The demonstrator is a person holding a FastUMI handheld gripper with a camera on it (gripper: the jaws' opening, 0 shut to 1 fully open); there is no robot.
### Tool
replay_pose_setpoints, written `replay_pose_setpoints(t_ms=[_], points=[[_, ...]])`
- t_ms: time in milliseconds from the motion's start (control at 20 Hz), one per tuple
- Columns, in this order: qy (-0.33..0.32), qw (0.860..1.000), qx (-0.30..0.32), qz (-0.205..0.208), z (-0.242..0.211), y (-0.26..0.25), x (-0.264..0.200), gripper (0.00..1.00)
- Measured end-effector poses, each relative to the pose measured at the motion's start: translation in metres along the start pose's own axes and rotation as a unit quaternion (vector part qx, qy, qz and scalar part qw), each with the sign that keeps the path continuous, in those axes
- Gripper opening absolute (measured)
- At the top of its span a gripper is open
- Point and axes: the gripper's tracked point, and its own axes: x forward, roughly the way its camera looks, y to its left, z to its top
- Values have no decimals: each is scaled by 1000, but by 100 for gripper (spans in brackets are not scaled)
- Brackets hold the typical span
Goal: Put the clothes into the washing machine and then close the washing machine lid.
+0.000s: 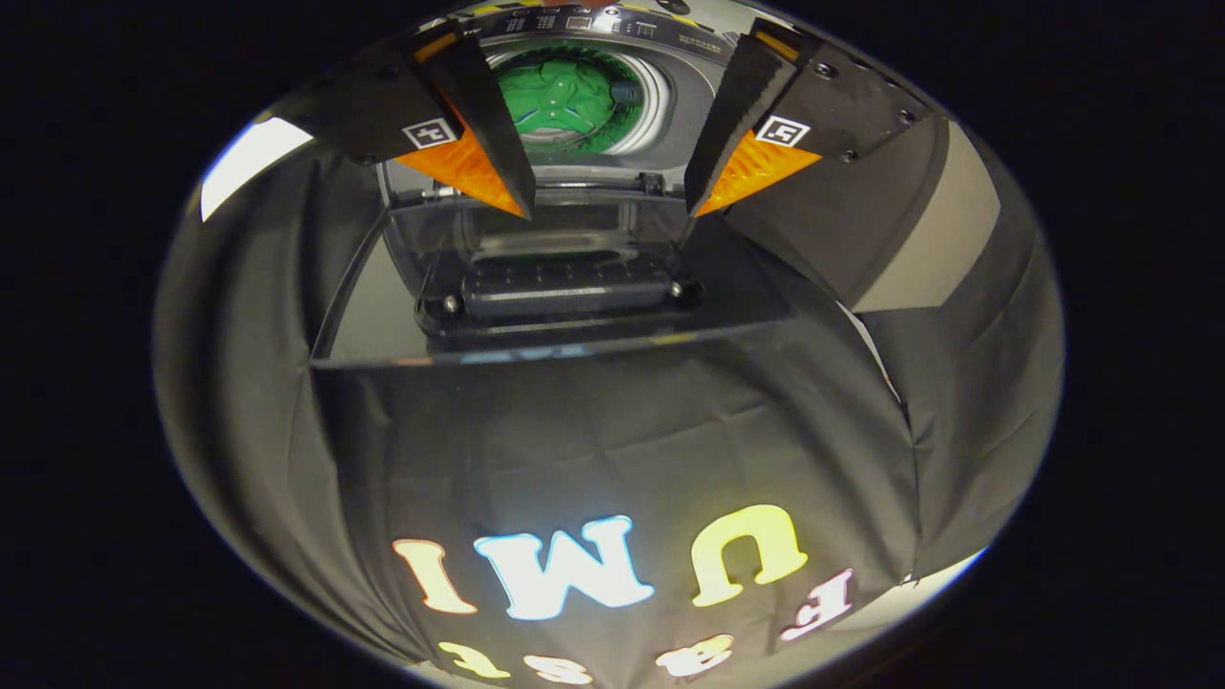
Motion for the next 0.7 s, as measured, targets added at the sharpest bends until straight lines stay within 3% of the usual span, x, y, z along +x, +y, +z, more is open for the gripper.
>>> replay_pose_setpoints(t_ms=[700], points=[[-92,994,-51,13,90,23,-16,97]])
